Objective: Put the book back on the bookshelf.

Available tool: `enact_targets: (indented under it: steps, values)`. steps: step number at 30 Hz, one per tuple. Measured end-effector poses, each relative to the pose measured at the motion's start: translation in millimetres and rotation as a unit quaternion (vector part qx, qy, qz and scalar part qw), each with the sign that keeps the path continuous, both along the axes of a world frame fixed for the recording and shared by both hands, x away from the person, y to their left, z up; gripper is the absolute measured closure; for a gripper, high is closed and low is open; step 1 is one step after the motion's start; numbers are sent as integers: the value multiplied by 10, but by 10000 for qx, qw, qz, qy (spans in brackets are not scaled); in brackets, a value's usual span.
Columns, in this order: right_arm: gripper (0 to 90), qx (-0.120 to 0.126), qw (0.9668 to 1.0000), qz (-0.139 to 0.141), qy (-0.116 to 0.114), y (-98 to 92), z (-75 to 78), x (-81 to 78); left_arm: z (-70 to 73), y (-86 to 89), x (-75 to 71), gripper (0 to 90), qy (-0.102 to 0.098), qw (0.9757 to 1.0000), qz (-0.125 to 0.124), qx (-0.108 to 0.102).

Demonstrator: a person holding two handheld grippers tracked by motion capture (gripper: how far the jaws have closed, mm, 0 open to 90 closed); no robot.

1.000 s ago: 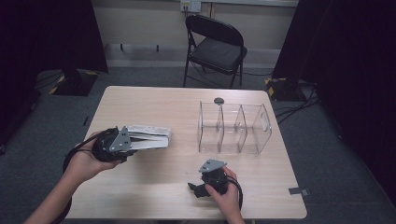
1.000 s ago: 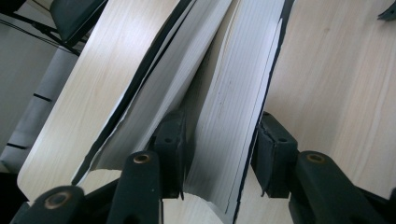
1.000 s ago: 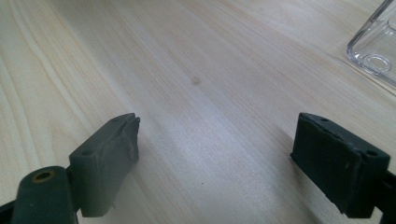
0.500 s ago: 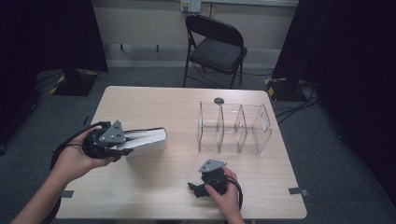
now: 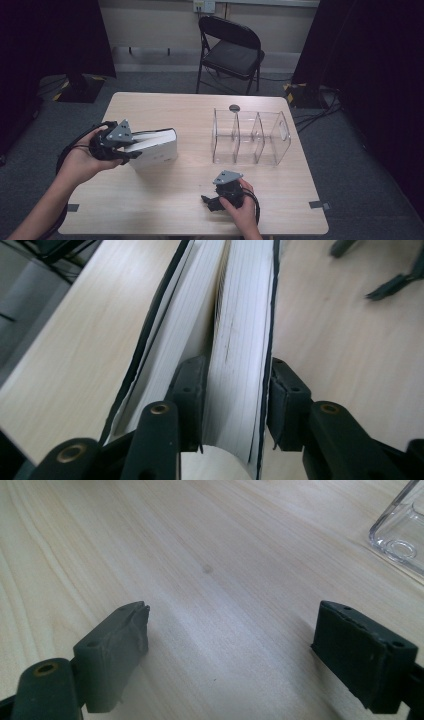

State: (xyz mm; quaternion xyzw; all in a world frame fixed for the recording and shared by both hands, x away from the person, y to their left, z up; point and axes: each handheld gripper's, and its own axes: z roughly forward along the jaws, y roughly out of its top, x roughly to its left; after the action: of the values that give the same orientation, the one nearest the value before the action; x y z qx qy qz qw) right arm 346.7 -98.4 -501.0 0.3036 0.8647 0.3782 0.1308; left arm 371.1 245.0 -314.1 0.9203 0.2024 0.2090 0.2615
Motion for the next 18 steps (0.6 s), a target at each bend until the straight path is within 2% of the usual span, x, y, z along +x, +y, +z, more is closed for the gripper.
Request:
enact_targets:
  steps: [1,4,6,8,13,18]
  values:
    - [136,2,10000,-13,24,0,2,-3,-41,28,30,601,7,9999,94,56]
    - [135,-1,10000,4,-1,-1,0,2,-103,48,62,602,81,9999,116,55]
    - [135,-1,10000,-1,2,0,0,3,-168,57,79,620,135,9999,88,7]
    - [135,-1,10000,1,-1,1,0,3,-175,102,102,628,212,9997,42,-90]
    - [134,0,10000,-14,5,3,-1,5,-179,128,125,633,115,9998,-4,-132]
    - [134,-8,10000,-12,-4,4,-1,6,-190,116,113,631,68,9997,72,-206]
